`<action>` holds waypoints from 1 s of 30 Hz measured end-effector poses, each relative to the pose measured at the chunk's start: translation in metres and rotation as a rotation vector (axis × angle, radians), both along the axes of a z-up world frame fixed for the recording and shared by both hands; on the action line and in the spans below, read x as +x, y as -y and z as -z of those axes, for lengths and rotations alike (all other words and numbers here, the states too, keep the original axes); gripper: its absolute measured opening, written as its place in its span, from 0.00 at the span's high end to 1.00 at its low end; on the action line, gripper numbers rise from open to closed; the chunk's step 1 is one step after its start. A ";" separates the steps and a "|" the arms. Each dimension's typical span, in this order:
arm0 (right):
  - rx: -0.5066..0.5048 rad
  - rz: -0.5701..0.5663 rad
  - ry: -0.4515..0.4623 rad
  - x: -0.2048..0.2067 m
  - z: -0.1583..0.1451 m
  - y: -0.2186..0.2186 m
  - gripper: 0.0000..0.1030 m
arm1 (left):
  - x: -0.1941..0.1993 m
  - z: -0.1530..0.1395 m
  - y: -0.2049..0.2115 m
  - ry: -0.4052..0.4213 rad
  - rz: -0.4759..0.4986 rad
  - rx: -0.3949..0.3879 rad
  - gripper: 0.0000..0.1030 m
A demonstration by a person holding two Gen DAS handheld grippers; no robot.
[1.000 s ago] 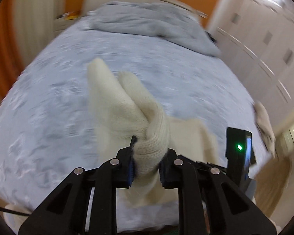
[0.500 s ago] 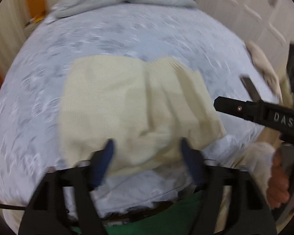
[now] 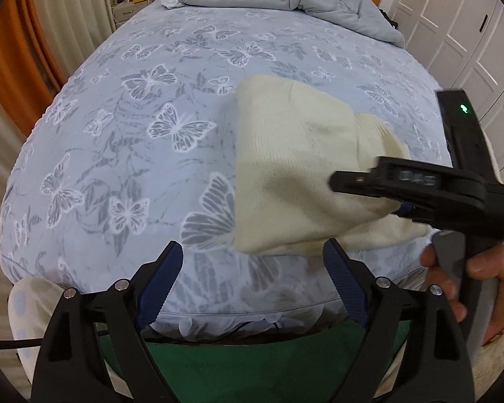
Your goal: Fold small clothes
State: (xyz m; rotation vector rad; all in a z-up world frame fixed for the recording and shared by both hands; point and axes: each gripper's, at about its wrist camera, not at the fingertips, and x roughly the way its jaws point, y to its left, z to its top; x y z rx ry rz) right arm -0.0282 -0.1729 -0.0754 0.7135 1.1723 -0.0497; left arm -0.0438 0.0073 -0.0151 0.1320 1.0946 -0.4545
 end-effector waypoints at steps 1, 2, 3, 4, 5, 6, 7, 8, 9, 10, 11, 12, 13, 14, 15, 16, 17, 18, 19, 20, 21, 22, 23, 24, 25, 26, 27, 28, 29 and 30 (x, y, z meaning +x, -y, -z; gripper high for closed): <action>-0.025 -0.003 0.005 0.003 0.000 -0.002 0.74 | 0.000 0.000 0.001 -0.001 0.005 -0.004 0.19; -0.070 -0.004 -0.001 0.007 -0.002 -0.003 0.79 | 0.001 0.000 0.002 -0.002 0.008 -0.006 0.19; -0.078 -0.012 0.012 0.009 -0.008 0.000 0.80 | 0.001 -0.001 0.004 0.000 0.011 -0.007 0.19; -0.061 -0.003 0.064 0.007 -0.019 0.006 0.81 | 0.001 -0.003 0.005 0.005 0.016 -0.015 0.19; -0.041 0.015 0.165 0.000 -0.044 0.016 0.81 | 0.000 -0.007 0.006 0.013 0.017 -0.024 0.19; -0.034 0.036 0.242 -0.009 -0.066 0.027 0.81 | -0.001 -0.013 0.007 0.025 0.017 -0.040 0.19; -0.034 0.050 0.279 -0.016 -0.078 0.034 0.81 | -0.002 -0.017 0.008 0.031 0.020 -0.051 0.19; -0.054 0.076 0.333 -0.029 -0.097 0.047 0.81 | -0.001 -0.021 0.009 0.035 0.022 -0.059 0.19; -0.083 0.095 0.356 -0.040 -0.106 0.057 0.81 | 0.000 -0.025 0.013 0.039 0.029 -0.073 0.19; -0.111 0.116 0.359 -0.051 -0.109 0.067 0.81 | 0.000 -0.026 0.015 0.042 0.034 -0.077 0.18; -0.134 0.142 0.335 -0.062 -0.104 0.081 0.81 | 0.000 -0.026 0.019 0.044 0.039 -0.078 0.16; -0.145 0.158 0.287 -0.069 -0.089 0.093 0.80 | 0.001 -0.023 0.025 0.043 0.049 -0.073 0.16; -0.140 0.162 0.187 -0.074 -0.058 0.110 0.79 | 0.002 -0.020 0.029 0.039 0.055 -0.069 0.16; -0.130 0.168 0.117 -0.076 -0.034 0.117 0.79 | 0.003 -0.016 0.035 0.030 0.064 -0.063 0.16; -0.110 0.179 0.033 -0.078 -0.006 0.125 0.79 | 0.003 -0.008 0.044 0.016 0.085 -0.051 0.16; -0.077 0.192 -0.023 -0.083 0.015 0.130 0.77 | 0.004 -0.001 0.053 0.006 0.101 -0.031 0.16; -0.040 0.216 -0.025 -0.092 0.024 0.131 0.76 | 0.004 0.003 0.059 0.001 0.115 -0.013 0.16; -0.048 0.226 -0.008 -0.095 0.019 0.129 0.69 | 0.003 0.009 0.069 -0.001 0.140 0.008 0.16; -0.094 0.237 0.016 -0.099 0.007 0.126 0.66 | 0.002 0.012 0.074 0.011 0.150 0.023 0.16; -0.136 0.239 0.024 -0.100 -0.003 0.123 0.64 | 0.001 0.014 0.077 0.020 0.152 0.034 0.16; -0.186 0.234 0.037 -0.101 -0.015 0.120 0.64 | 0.001 0.017 0.081 0.022 0.157 0.043 0.16; -0.221 0.234 0.045 -0.104 -0.022 0.118 0.64 | 0.002 0.020 0.084 0.016 0.160 0.045 0.16; -0.278 0.239 0.061 -0.105 -0.034 0.115 0.64 | 0.003 0.022 0.085 0.011 0.160 0.050 0.16; -0.300 0.234 0.085 -0.106 -0.046 0.112 0.64 | 0.005 0.026 0.087 0.004 0.156 0.061 0.16; -0.295 0.227 0.106 -0.105 -0.054 0.109 0.64 | 0.006 0.028 0.087 0.000 0.151 0.070 0.16; -0.259 0.206 0.143 -0.103 -0.061 0.105 0.64 | 0.007 0.030 0.086 -0.005 0.142 0.079 0.16; -0.216 0.175 0.163 -0.098 -0.062 0.101 0.64 | 0.009 0.032 0.084 -0.012 0.129 0.083 0.16; -0.177 0.145 0.173 -0.093 -0.061 0.093 0.64 | 0.011 0.033 0.081 -0.017 0.118 0.084 0.16; -0.137 0.102 0.180 -0.087 -0.057 0.079 0.64 | 0.012 0.033 0.077 -0.022 0.107 0.086 0.16; -0.121 0.078 0.181 -0.083 -0.052 0.068 0.67 | 0.013 0.033 0.070 -0.025 0.090 0.093 0.16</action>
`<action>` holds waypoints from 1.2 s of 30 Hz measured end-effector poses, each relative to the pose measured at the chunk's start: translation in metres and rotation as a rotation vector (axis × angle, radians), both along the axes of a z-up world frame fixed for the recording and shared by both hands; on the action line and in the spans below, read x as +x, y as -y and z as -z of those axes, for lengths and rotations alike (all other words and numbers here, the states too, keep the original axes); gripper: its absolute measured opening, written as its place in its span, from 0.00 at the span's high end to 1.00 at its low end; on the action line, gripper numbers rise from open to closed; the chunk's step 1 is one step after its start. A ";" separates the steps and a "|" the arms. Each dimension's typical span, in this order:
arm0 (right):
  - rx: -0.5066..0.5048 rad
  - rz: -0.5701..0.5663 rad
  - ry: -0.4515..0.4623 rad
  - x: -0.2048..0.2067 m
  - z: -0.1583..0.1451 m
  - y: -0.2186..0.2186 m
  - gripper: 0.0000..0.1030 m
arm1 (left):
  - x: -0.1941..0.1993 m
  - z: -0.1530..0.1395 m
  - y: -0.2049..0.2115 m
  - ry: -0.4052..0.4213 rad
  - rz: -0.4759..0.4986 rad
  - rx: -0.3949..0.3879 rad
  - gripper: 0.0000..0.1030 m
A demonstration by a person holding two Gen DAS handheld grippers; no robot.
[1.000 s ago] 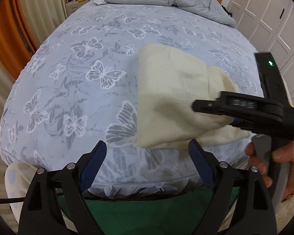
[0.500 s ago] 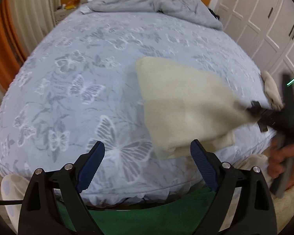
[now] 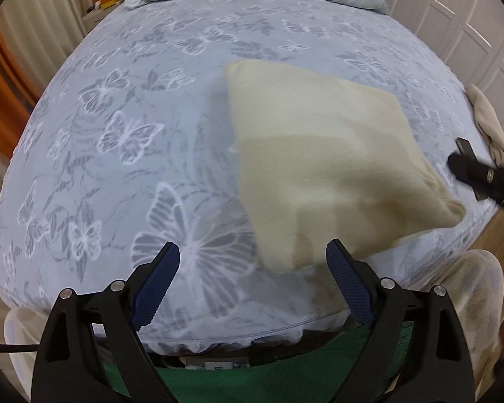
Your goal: Fold small clothes
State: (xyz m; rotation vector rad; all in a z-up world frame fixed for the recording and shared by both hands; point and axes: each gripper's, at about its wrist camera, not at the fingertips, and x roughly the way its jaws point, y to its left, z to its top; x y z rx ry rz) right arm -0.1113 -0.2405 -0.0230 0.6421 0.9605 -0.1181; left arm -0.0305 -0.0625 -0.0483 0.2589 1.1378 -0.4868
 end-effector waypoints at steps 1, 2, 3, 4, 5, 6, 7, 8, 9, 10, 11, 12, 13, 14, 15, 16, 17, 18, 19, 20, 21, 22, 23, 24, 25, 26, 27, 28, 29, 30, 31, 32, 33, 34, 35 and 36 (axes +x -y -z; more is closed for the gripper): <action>0.014 -0.046 -0.013 0.008 0.008 -0.017 0.71 | 0.001 -0.001 -0.005 0.002 -0.013 0.006 0.16; 0.017 -0.076 -0.020 0.015 0.013 -0.028 0.77 | 0.002 -0.002 -0.015 0.004 -0.031 0.008 0.16; 0.021 -0.108 -0.023 0.020 0.017 -0.039 0.89 | 0.003 -0.004 -0.020 0.005 -0.039 0.008 0.16; 0.023 -0.147 -0.032 0.029 0.023 -0.053 0.95 | 0.004 -0.006 -0.028 0.010 -0.051 0.013 0.16; 0.020 -0.165 -0.038 0.035 0.028 -0.060 0.96 | 0.005 -0.008 -0.035 0.018 -0.062 0.019 0.16; 0.017 -0.173 -0.047 0.040 0.031 -0.069 0.96 | 0.007 -0.011 -0.043 0.030 -0.075 0.021 0.16; 0.021 -0.180 -0.067 0.047 0.040 -0.076 0.96 | 0.008 -0.013 -0.050 0.036 -0.089 0.022 0.16; 0.013 -0.207 -0.129 0.058 0.059 -0.086 0.96 | 0.010 -0.015 -0.056 0.036 -0.102 0.021 0.16; -0.013 -0.243 -0.195 0.062 0.077 -0.096 0.99 | 0.012 -0.016 -0.061 0.030 -0.116 0.015 0.16; -0.025 -0.287 -0.277 0.069 0.102 -0.105 1.00 | 0.014 -0.016 -0.064 0.026 -0.124 0.011 0.16; -0.010 -0.286 -0.293 0.068 0.108 -0.106 1.00 | 0.016 -0.016 -0.065 0.021 -0.131 0.010 0.16; -0.003 -0.281 -0.284 0.066 0.103 -0.104 1.00 | 0.018 -0.017 -0.065 0.017 -0.133 0.010 0.16; 0.002 -0.276 -0.265 0.063 0.093 -0.101 1.00 | 0.019 -0.019 -0.064 0.020 -0.128 0.000 0.16; -0.003 -0.249 -0.216 0.056 0.073 -0.092 1.00 | 0.020 -0.022 -0.062 0.026 -0.119 -0.011 0.16; -0.024 -0.222 -0.180 0.048 0.058 -0.084 1.00 | 0.019 -0.023 -0.059 0.026 -0.109 -0.018 0.16; -0.076 -0.175 -0.136 0.036 0.035 -0.069 0.93 | 0.019 -0.023 -0.055 0.021 -0.094 -0.029 0.16; -0.109 -0.135 -0.112 0.025 0.021 -0.058 0.88 | 0.020 -0.022 -0.049 0.016 -0.083 -0.036 0.16; -0.132 -0.089 -0.102 0.016 0.013 -0.045 0.71 | 0.020 -0.020 -0.041 0.007 -0.068 -0.042 0.16; -0.150 -0.036 -0.103 0.007 0.006 -0.028 0.55 | 0.020 -0.017 -0.033 -0.002 -0.055 -0.047 0.16; -0.168 0.024 -0.117 0.001 0.005 -0.004 0.53 | 0.019 -0.015 -0.025 -0.011 -0.041 -0.053 0.16; -0.179 0.057 -0.136 -0.004 0.007 0.009 0.53 | 0.019 -0.011 -0.013 -0.020 -0.022 -0.057 0.16; -0.179 0.080 -0.165 -0.004 0.012 0.022 0.52 | 0.018 -0.008 -0.005 -0.023 -0.010 -0.053 0.16; -0.153 0.089 -0.203 0.000 0.026 0.034 0.52 | 0.018 -0.005 0.003 -0.026 0.002 -0.048 0.16; -0.129 0.091 -0.229 0.005 0.038 0.041 0.51 | 0.018 -0.001 0.013 -0.028 0.015 -0.043 0.16; -0.117 0.092 -0.244 0.010 0.046 0.044 0.51 | 0.017 0.001 0.019 -0.028 0.024 -0.039 0.16; -0.095 0.089 -0.261 0.017 0.059 0.047 0.52 | 0.016 0.003 0.025 -0.026 0.032 -0.033 0.16; -0.083 0.080 -0.265 0.023 0.065 0.046 0.74 | 0.016 0.004 0.032 -0.025 0.039 -0.027 0.16; -0.078 0.067 -0.252 0.026 0.067 0.044 0.90 | 0.016 0.004 0.036 -0.025 0.044 -0.023 0.16; -0.060 0.049 -0.219 0.030 0.057 0.042 0.91 | 0.015 0.004 0.039 -0.023 0.047 -0.021 0.16; -0.078 0.065 -0.172 0.030 0.041 0.041 0.91 | 0.014 0.003 0.041 -0.020 0.050 -0.018 0.16; -0.109 0.079 -0.126 0.029 0.027 0.041 0.92 | 0.015 0.003 0.042 -0.016 0.052 -0.014 0.16; -0.131 0.106 -0.077 0.028 0.010 0.044 0.92 | 0.016 0.004 0.044 -0.015 0.054 -0.012 0.16; -0.115 0.128 -0.058 0.026 0.004 0.052 0.92 | 0.017 0.005 0.046 -0.016 0.057 -0.008 0.16; -0.094 0.145 -0.056 0.023 0.005 0.061 0.92 | 0.018 0.007 0.047 -0.017 0.056 -0.004 0.16; -0.096 0.154 -0.094 0.024 0.018 0.069 0.91 | 0.018 0.009 0.048 -0.020 0.055 0.000 0.16; -0.109 0.131 -0.159 0.029 0.037 0.072 0.91 | 0.019 0.011 0.049 -0.024 0.054 0.004 0.16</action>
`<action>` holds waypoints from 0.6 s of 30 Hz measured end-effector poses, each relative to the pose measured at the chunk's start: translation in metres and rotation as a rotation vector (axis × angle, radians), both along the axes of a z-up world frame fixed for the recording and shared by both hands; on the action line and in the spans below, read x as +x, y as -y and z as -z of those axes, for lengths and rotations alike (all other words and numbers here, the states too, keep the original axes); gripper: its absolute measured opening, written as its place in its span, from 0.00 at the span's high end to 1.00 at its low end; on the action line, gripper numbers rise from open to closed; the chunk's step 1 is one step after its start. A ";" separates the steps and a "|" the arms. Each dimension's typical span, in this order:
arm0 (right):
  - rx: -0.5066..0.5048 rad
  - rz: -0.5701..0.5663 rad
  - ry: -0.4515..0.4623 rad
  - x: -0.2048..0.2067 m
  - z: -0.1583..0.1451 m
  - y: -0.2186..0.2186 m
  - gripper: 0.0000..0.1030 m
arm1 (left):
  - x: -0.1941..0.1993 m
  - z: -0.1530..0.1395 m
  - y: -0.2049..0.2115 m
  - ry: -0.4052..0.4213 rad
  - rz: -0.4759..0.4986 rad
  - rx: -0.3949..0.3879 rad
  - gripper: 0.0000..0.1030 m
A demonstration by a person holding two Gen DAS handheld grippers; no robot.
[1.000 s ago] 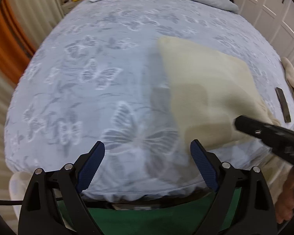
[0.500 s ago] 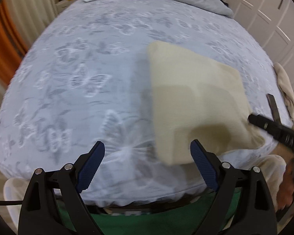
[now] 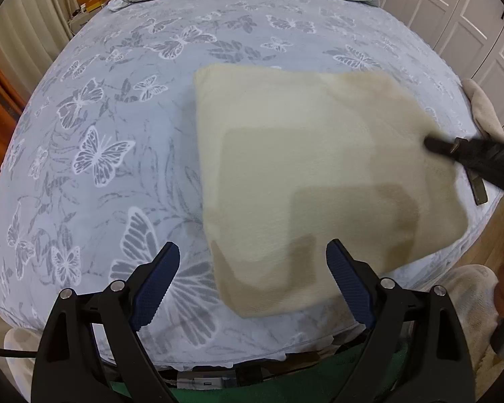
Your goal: Fold small clothes
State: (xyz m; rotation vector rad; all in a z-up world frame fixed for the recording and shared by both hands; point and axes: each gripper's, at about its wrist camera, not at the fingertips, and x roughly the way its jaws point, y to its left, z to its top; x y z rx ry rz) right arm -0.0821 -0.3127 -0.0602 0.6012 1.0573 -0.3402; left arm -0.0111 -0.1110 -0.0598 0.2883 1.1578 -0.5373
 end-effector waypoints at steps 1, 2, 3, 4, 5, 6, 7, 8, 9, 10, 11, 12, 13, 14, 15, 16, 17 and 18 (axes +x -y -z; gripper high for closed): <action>0.008 -0.032 -0.077 0.004 0.024 -0.001 0.90 | 0.001 0.003 0.001 -0.004 -0.003 0.007 0.16; 0.026 -0.043 -0.107 0.005 0.041 -0.001 0.90 | 0.002 0.005 0.003 -0.007 -0.007 0.016 0.16; 0.022 -0.035 -0.086 0.004 0.037 -0.002 0.89 | 0.003 0.007 0.003 -0.008 -0.009 0.022 0.16; 0.017 -0.030 -0.071 0.001 0.028 -0.002 0.88 | 0.004 0.008 0.004 -0.006 -0.008 0.026 0.16; 0.004 -0.004 -0.047 -0.002 0.013 -0.002 0.87 | 0.004 0.009 0.004 -0.001 -0.008 0.032 0.16; -0.013 0.020 -0.024 -0.007 0.002 -0.001 0.86 | 0.005 0.010 0.005 -0.001 -0.011 0.038 0.16; -0.033 0.030 0.006 -0.011 -0.010 -0.003 0.86 | 0.005 0.011 0.005 -0.004 -0.015 0.036 0.16; -0.047 0.026 0.041 -0.017 -0.023 -0.006 0.86 | 0.006 0.011 0.005 -0.007 -0.017 0.031 0.16; -0.044 0.017 0.061 -0.019 -0.030 -0.009 0.85 | 0.007 0.012 0.006 -0.009 -0.018 0.032 0.16; -0.033 0.000 0.073 -0.022 -0.033 -0.012 0.85 | 0.007 0.012 0.007 -0.009 -0.016 0.034 0.16; -0.015 -0.041 0.059 -0.017 -0.030 -0.020 0.85 | 0.007 0.012 0.009 -0.009 -0.013 0.034 0.16; -0.019 -0.061 0.036 -0.015 -0.024 -0.023 0.85 | 0.007 0.012 0.010 -0.007 -0.012 0.035 0.16; -0.029 -0.082 -0.005 -0.012 -0.013 -0.029 0.86 | 0.008 0.013 0.011 -0.007 -0.013 0.033 0.16; -0.033 -0.107 -0.083 -0.003 0.014 -0.037 0.91 | 0.008 0.013 0.012 -0.008 -0.014 0.031 0.16; -0.028 -0.117 -0.123 0.004 0.035 -0.042 0.94 | 0.008 0.013 0.012 -0.010 -0.017 0.033 0.16; -0.032 -0.115 -0.119 0.004 0.039 -0.043 0.94 | 0.008 0.014 0.013 -0.010 -0.019 0.035 0.16; -0.052 -0.112 -0.120 0.008 0.031 -0.045 0.94 | 0.008 0.014 0.013 -0.010 -0.017 0.038 0.16; -0.064 -0.106 -0.117 0.009 0.020 -0.046 0.91 | 0.008 0.014 0.013 -0.006 -0.014 0.042 0.16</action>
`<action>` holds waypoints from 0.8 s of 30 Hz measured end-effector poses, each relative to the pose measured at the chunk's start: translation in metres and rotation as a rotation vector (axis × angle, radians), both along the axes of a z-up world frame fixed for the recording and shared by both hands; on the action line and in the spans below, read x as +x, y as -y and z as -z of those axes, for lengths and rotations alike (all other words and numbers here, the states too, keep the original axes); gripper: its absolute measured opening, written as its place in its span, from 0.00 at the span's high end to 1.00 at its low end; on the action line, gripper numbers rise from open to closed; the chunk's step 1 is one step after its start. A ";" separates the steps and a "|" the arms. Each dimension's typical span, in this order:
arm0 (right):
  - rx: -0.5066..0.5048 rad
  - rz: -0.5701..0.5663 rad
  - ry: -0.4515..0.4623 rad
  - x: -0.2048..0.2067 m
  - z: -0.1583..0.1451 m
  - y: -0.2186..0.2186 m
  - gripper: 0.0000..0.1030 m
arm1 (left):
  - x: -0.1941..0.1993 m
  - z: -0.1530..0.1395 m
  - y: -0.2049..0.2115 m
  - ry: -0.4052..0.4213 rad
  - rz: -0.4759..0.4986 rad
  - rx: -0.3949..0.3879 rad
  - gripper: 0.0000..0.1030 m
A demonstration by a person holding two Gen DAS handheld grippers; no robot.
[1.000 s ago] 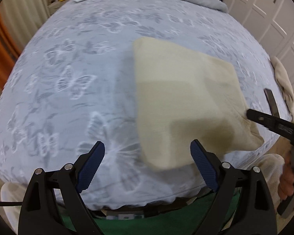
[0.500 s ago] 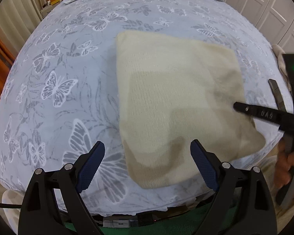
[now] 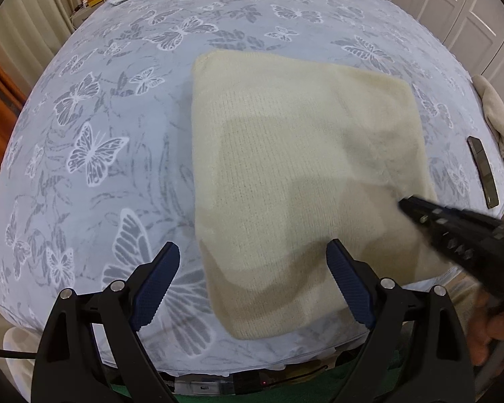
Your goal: Fold small clothes
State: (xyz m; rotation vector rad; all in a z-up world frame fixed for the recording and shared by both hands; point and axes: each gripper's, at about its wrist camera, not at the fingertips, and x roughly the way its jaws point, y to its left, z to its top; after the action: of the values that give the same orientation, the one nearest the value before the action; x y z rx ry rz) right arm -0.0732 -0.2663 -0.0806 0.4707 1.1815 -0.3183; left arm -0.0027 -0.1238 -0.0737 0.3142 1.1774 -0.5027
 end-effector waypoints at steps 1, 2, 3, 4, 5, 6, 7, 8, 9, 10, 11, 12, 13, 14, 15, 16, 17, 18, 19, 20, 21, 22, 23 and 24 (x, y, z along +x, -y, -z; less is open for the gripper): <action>0.003 0.006 0.023 -0.001 -0.009 -0.001 0.89 | 0.000 0.000 -0.001 0.007 -0.001 0.004 0.16; 0.036 0.007 0.087 -0.002 -0.026 -0.003 0.89 | 0.000 0.000 -0.001 0.008 -0.002 0.005 0.16; 0.055 0.003 0.112 -0.002 -0.032 -0.004 0.89 | 0.001 0.000 -0.002 0.002 -0.006 -0.002 0.16; 0.072 -0.004 0.132 -0.001 -0.039 -0.004 0.89 | 0.002 0.001 -0.002 0.001 -0.010 -0.006 0.16; 0.079 -0.015 0.151 0.005 -0.044 -0.004 0.89 | 0.002 0.001 -0.002 0.000 -0.011 -0.005 0.16; 0.077 -0.024 0.158 0.012 -0.047 -0.003 0.89 | 0.003 0.003 -0.001 -0.001 -0.008 -0.002 0.16; 0.062 -0.029 0.158 0.020 -0.049 -0.002 0.89 | 0.003 0.004 0.000 0.001 -0.009 0.002 0.16; 0.038 -0.031 0.150 0.032 -0.045 0.003 0.89 | 0.003 0.004 0.001 0.002 -0.010 0.005 0.16; 0.034 -0.030 0.125 0.050 -0.034 0.008 0.89 | 0.003 0.005 0.002 0.001 -0.012 0.006 0.16; 0.037 -0.027 0.101 0.058 -0.023 0.013 0.90 | 0.003 0.005 0.002 0.001 -0.012 0.007 0.16; 0.022 -0.022 0.008 0.074 0.003 0.021 0.96 | 0.003 0.006 0.003 0.003 -0.011 0.012 0.16; 0.015 -0.021 -0.044 0.083 0.021 0.027 0.97 | 0.003 0.007 0.003 0.004 -0.006 0.016 0.16; 0.024 -0.018 -0.046 0.088 0.029 0.030 0.98 | 0.003 0.008 0.004 0.004 -0.006 0.024 0.16; 0.029 -0.006 -0.036 0.089 0.021 0.032 0.97 | 0.004 0.009 0.004 0.004 -0.006 0.027 0.16; 0.028 0.002 -0.017 0.086 0.010 0.031 0.95 | 0.004 0.008 0.004 0.005 -0.005 0.024 0.16; 0.024 0.007 0.023 0.080 -0.005 0.029 0.94 | 0.005 0.009 0.003 0.003 -0.005 0.023 0.16; 0.021 0.013 0.075 0.068 -0.022 0.027 0.94 | 0.005 0.010 0.003 0.001 -0.005 0.021 0.16; 0.029 0.021 0.103 0.055 -0.031 0.024 0.94 | 0.006 0.010 0.002 -0.002 -0.005 0.017 0.16; 0.040 0.032 0.112 0.044 -0.032 0.023 0.94 | 0.006 0.011 0.003 -0.006 -0.006 0.016 0.16; 0.054 0.042 0.099 0.032 -0.026 0.023 0.94 | 0.006 0.012 0.003 -0.008 -0.006 0.016 0.16; 0.055 0.050 0.063 0.025 -0.013 0.023 0.94 | 0.006 0.013 0.004 -0.011 -0.006 0.014 0.16; 0.048 0.058 0.002 0.019 0.005 0.023 0.98 | 0.007 0.013 0.004 -0.012 -0.005 0.012 0.16; 0.059 0.055 -0.011 0.013 0.023 0.021 0.98 | 0.007 0.014 0.005 -0.014 -0.003 0.012 0.16; 0.058 0.058 0.018 0.010 0.025 0.021 0.99 | 0.007 0.017 0.007 -0.021 -0.001 0.020 0.16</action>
State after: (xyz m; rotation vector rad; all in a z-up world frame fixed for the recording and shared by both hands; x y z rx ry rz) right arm -0.0632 -0.2872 -0.1060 0.5582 1.1631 -0.3297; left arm 0.0041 -0.1305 -0.0903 0.3263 1.2029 -0.4950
